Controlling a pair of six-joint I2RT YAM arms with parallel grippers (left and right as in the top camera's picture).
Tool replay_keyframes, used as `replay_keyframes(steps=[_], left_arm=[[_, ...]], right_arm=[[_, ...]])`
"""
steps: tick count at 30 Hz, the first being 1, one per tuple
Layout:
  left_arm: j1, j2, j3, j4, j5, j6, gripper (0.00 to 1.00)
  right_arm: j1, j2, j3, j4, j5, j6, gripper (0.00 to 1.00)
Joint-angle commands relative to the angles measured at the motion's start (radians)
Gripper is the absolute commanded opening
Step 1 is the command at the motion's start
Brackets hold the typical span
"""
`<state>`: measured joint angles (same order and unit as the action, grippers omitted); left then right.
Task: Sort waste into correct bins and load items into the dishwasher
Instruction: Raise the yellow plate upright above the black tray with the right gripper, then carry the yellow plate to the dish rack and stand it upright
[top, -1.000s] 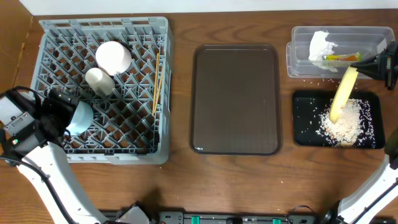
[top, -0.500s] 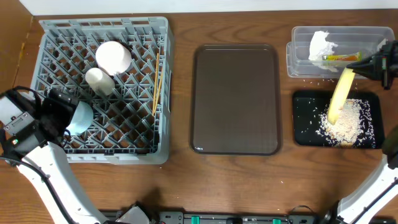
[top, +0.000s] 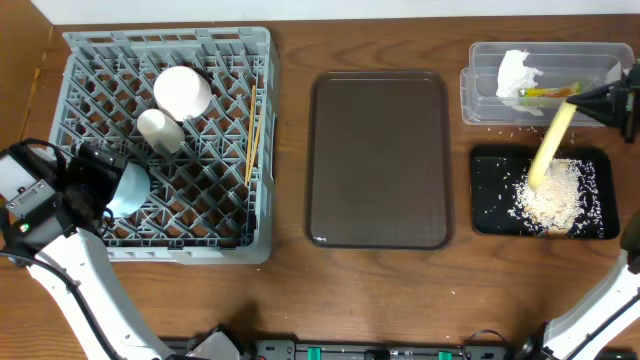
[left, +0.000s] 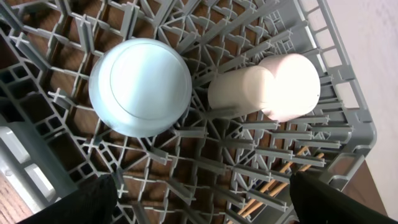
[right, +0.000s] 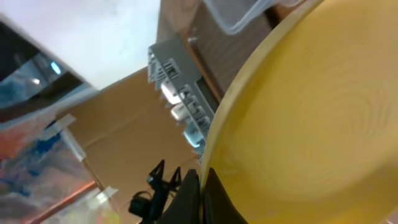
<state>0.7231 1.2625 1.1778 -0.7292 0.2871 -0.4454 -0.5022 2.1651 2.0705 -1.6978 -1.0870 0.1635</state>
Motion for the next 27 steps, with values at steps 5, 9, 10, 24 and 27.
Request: replay_keyframes(steps=[5,9,10,24,27], left_arm=[[0.000,0.005,0.002,0.000,0.008,0.002,0.90],[0.000,0.006,0.002,0.000,0.008,0.002,0.90],[0.000,0.005,0.002,0.000,0.008,0.002,0.90],[0.000,0.006,0.002,0.000,0.008,0.002,0.90],[0.000,0.005,0.002,0.000,0.008,0.002,0.90]], right_arm=[[-0.003,-0.041,-0.005,-0.001,-0.255,-0.064,0.01],[-0.011,-0.043,-0.005,-0.001,-0.057,0.083,0.02],[-0.006,-0.043,-0.005,-0.001,-0.011,0.119,0.02],[0.216,-0.123,-0.004,0.043,-0.294,0.110,0.02],[0.315,-0.137,-0.004,0.309,-0.285,0.279,0.02]])
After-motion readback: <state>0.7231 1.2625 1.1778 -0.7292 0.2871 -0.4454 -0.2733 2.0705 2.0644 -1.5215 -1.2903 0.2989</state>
